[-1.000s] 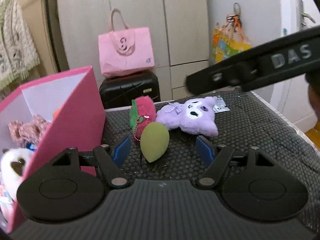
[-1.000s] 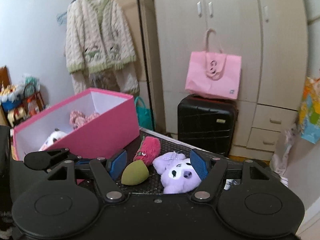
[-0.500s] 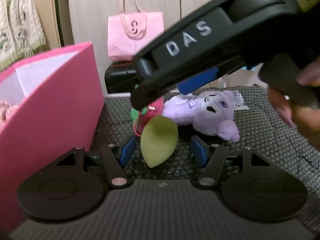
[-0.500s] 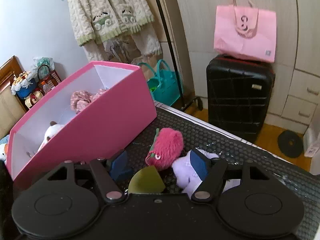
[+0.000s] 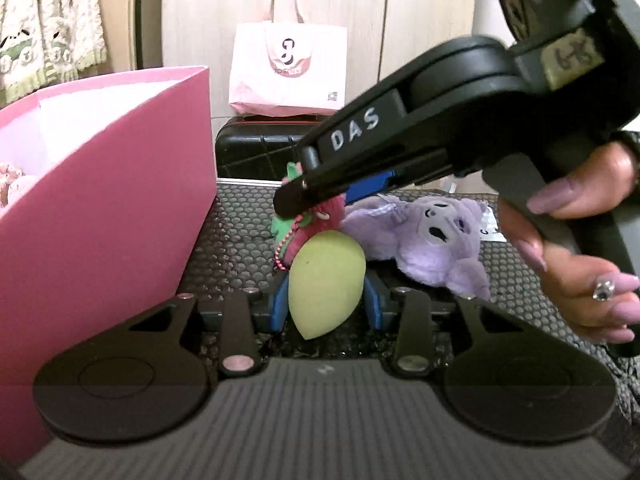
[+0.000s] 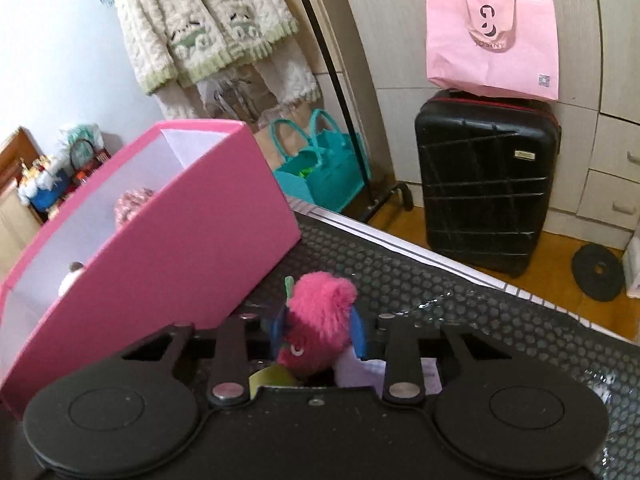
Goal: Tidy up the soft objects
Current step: 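Close the left gripper on the green sponge while the right gripper closes on the strawberry plush, then lift the green sponge and strawberry plush with both grippers over the pink box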
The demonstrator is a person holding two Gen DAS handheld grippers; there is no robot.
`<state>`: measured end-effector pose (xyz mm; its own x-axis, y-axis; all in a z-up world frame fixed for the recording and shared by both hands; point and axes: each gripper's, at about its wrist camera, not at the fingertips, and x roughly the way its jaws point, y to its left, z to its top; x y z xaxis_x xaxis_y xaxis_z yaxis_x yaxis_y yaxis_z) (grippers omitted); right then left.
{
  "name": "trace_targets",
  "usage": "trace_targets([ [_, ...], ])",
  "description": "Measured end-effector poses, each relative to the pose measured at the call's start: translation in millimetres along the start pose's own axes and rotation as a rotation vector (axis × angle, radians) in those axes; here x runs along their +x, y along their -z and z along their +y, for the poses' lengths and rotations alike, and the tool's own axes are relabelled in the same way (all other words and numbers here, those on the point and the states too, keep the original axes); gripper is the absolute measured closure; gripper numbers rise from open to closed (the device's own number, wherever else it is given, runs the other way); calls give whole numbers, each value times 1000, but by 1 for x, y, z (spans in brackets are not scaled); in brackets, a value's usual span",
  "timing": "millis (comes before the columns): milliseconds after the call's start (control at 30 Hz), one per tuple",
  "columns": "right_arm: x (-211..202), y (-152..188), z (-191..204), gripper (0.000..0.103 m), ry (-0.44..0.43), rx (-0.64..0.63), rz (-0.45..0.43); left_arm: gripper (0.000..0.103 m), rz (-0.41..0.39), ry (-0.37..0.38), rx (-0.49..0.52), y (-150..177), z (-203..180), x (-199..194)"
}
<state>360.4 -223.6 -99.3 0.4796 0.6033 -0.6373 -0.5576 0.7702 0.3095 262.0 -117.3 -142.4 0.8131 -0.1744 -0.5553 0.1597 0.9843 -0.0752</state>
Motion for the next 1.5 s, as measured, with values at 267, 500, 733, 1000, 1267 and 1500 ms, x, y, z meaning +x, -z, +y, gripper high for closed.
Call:
trace_targets([
  [267,-36,8,25,68,42,-59,-56,67,-17,52,25,-5,-2,-23],
  [500,-69,24,43,68,58,-67,-90,67,-14,112,43,0,-4,-49],
  [733,-100,43,62,68,102,-85,-128,67,14,180,39,0,1,-76],
  [1000,-123,64,81,68,140,-93,-144,66,52,243,71,7,4,-110],
  [1267,-142,95,104,68,171,-79,-114,66,100,341,133,3,28,-152],
  [1500,-157,108,132,68,141,-100,-51,66,190,416,145,7,57,-182],
])
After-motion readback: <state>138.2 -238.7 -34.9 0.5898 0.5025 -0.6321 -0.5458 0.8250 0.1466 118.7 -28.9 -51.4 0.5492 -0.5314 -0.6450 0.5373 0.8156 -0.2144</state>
